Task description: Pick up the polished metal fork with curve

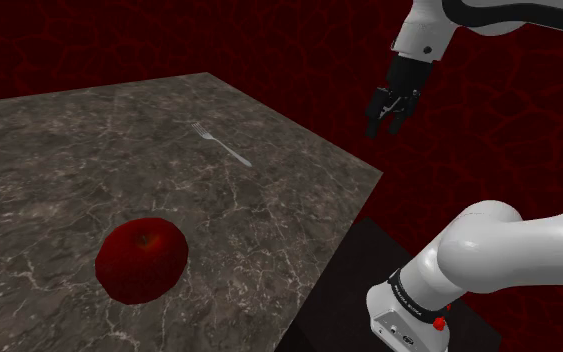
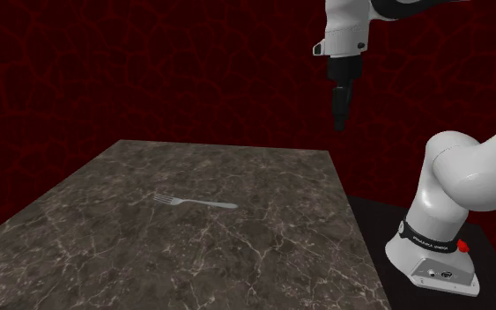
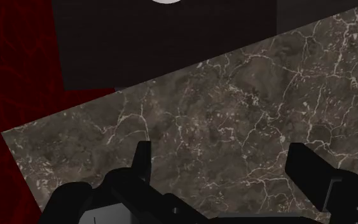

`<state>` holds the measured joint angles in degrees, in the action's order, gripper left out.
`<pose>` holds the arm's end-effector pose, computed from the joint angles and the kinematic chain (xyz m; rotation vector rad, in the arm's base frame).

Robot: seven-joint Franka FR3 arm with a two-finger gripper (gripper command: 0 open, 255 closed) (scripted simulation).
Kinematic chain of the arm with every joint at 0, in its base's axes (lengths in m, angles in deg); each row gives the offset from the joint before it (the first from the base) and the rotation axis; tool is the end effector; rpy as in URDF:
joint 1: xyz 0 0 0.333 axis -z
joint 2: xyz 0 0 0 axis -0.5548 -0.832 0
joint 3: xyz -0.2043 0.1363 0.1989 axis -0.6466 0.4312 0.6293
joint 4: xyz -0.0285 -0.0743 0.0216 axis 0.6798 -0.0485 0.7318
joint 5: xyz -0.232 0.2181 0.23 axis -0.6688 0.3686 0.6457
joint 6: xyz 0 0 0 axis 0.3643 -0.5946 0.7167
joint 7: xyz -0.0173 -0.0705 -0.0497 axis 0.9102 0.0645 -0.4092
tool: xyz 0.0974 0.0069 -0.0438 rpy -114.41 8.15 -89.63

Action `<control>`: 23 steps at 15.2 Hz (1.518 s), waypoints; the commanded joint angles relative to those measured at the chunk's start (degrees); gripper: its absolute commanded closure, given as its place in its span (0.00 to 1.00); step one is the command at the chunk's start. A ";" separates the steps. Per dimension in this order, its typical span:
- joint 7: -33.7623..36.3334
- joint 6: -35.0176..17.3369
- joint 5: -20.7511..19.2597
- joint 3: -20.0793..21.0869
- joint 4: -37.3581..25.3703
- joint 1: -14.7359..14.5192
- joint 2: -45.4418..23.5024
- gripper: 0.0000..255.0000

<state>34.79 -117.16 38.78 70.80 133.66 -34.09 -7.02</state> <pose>0.2998 0.0093 0.5572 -3.1092 0.1291 0.2285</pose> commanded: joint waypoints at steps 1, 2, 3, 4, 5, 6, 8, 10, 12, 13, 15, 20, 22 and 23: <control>0.00 0.00 0.00 0.00 0.00 0.00 0.00 0.00; 0.33 -1.85 0.36 0.49 -0.05 -0.25 -1.58 0.00; 0.66 -3.67 0.70 0.97 -0.18 -0.49 -3.21 0.00; 0.98 -5.46 1.01 1.44 -0.39 -0.73 -4.89 0.00; 1.29 -7.22 1.30 1.93 -0.68 -0.95 -6.62 0.00; 1.60 -8.94 1.55 2.40 -1.04 -1.16 -8.38 0.00; 2.23 -12.26 1.97 3.34 -2.01 -1.55 -12.01 0.00; 2.87 -15.40 2.25 4.25 -3.27 -1.91 -15.76 0.00; 3.54 -18.33 2.38 5.14 -4.84 -2.23 -19.60 0.00; 3.89 -19.71 2.39 5.58 -5.73 -2.38 -21.55 0.00; 4.61 -22.29 2.28 6.42 -7.74 -2.67 -25.50 0.00; 6.65 -27.65 1.24 8.32 -13.99 -3.37 -35.56 0.00; 7.56 -29.33 0.52 8.96 -16.98 -3.70 -39.64 0.00; 8.02 -30.06 0.10 9.25 -18.59 -3.89 -41.70 0.00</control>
<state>42.39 -146.60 39.24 79.77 116.59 -37.81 -46.89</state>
